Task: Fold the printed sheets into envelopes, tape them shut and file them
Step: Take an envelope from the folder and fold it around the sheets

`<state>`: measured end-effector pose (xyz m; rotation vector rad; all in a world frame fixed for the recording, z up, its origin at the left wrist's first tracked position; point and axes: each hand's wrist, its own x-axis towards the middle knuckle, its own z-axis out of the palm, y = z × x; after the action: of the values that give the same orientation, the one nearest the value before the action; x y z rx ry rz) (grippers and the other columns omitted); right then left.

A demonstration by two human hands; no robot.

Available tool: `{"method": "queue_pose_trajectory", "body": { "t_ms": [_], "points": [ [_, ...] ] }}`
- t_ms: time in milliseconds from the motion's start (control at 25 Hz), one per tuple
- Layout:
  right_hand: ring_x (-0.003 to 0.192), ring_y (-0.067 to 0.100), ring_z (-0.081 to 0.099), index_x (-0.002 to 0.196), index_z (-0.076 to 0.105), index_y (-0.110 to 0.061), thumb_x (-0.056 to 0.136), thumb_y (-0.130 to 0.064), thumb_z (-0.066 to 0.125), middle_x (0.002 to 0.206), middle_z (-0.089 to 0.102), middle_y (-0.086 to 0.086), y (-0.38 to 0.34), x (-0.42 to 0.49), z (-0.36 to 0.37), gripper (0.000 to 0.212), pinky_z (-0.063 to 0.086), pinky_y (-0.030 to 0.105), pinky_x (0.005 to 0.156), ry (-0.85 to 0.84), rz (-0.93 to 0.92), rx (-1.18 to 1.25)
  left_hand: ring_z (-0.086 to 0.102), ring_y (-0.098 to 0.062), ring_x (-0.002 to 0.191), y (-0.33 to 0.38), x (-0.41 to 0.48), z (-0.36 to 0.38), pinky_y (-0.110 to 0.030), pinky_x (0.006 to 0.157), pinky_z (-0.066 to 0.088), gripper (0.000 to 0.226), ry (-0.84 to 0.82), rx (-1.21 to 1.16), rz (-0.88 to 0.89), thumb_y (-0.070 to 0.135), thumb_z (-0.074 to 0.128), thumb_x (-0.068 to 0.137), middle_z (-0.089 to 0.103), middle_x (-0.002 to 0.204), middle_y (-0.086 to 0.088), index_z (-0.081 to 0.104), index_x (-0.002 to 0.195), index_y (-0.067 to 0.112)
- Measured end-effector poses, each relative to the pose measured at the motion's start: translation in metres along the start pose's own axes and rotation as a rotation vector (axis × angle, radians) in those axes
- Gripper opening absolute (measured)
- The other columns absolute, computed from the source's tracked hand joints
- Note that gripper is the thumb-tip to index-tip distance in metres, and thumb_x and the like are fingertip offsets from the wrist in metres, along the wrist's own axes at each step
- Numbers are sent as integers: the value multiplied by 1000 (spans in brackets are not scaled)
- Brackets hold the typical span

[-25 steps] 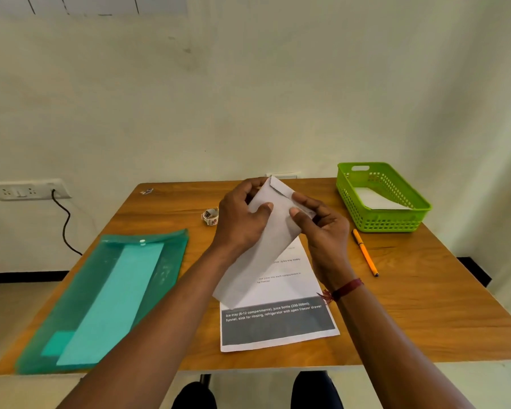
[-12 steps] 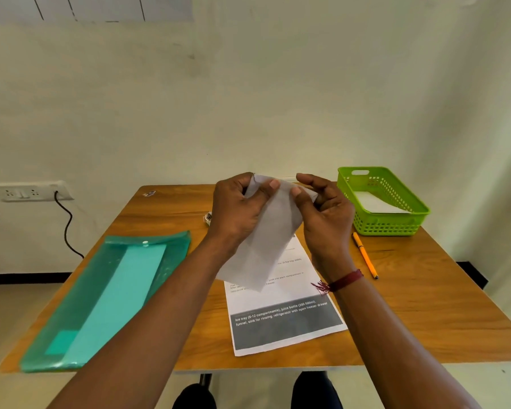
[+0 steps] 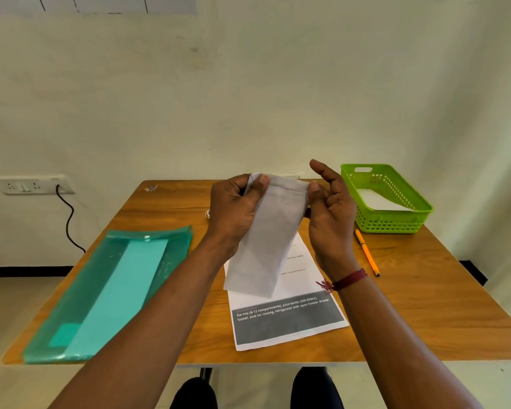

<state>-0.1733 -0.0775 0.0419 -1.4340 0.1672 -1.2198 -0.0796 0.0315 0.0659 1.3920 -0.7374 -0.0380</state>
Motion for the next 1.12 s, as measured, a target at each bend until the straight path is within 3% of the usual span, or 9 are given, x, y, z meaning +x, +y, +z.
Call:
{"method": "queue_pose_trajectory", "body": {
  "t_ms": [80,200,320,440,640,800,880,1000,1120],
  "points": [
    [73,22,55,127,56,-27,102,-8,45,76,59,8,1,-1,-1,33,54,54,67,-16,34,7,57,-8,64,0,0,-1,-24,60,50,19,16,-30,-30,28,67,92,68,70,-2,74,77,18],
    [79,20,68,131,52,-24,102,-11,46,80,67,5,3,-4,-6,32,60,41,69,-64,82,50,64,-9,69,0,1,-4,-28,67,55,15,43,-76,-81,27,67,92,73,77,-2,75,81,21],
    [86,29,70,130,52,-23,99,-23,53,88,72,8,9,-9,-9,31,60,38,67,-107,143,82,66,-10,72,1,2,-4,-29,71,59,12,93,-125,-100,25,68,91,74,78,1,76,83,20],
    [89,25,71,128,52,-26,95,-24,60,88,74,6,22,-19,-13,34,58,34,69,-154,177,18,65,-13,76,1,5,-6,-35,77,57,12,147,-202,-148,22,69,90,73,81,-2,76,85,14],
    [90,20,71,120,59,-29,89,-16,69,90,74,4,42,-41,-28,35,59,37,78,-256,250,-103,65,-17,82,-4,10,-17,-38,81,56,15,261,-425,-255,19,70,89,71,83,-3,75,74,19],
    [89,16,72,104,69,-28,85,-19,75,101,75,-3,51,-53,-34,22,61,43,75,-292,308,-225,68,-20,93,-14,10,-28,-33,74,57,7,207,-648,-307,20,65,92,73,98,-5,71,92,16],
    [86,12,72,100,70,-32,86,-18,74,97,75,-11,51,-51,-38,21,61,38,73,-256,267,-308,65,-23,101,-23,7,-36,-38,80,55,11,142,-635,-329,21,64,93,69,107,-7,67,102,16],
    [77,1,66,99,71,-37,88,-13,71,87,71,-24,49,-44,-45,26,53,18,64,-237,62,-562,57,-16,85,-40,4,-50,-35,73,47,32,177,-502,-414,29,70,87,64,96,1,57,116,25],
    [76,-2,65,99,76,-20,85,-5,72,91,75,-9,53,-40,-53,20,48,11,67,-205,-188,-772,52,-11,72,-58,1,-66,-29,62,44,39,322,-338,-530,27,78,81,65,86,3,57,113,24]
  ]
}}
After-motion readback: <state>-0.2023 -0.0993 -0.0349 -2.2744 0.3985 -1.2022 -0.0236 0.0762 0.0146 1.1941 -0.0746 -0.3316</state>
